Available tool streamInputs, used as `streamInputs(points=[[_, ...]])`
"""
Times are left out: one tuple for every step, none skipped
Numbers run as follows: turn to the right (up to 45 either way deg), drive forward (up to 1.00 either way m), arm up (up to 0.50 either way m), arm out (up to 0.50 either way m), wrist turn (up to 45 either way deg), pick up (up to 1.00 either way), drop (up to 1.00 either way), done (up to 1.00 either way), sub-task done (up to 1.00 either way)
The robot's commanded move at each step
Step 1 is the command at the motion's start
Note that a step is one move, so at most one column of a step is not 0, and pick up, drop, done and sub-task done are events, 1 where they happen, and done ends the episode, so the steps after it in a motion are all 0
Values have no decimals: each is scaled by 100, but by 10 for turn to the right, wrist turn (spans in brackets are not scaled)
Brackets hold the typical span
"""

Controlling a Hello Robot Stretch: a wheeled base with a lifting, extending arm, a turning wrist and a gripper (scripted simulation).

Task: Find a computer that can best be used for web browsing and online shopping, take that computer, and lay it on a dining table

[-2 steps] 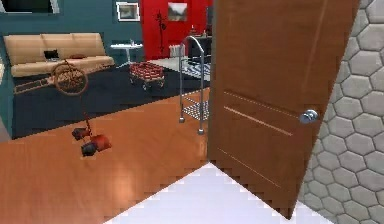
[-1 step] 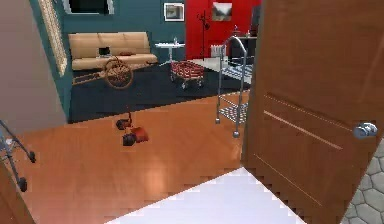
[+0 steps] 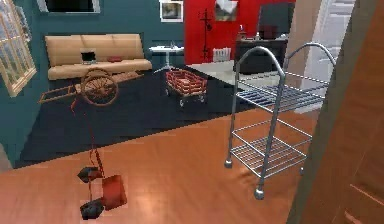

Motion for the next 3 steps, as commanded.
streamInputs(points=[[0,100,0,0,0,0,0,0,0],[0,100,0,0,0,0,0,0,0],[-150,0,0,0,0,0,0,0,0]])
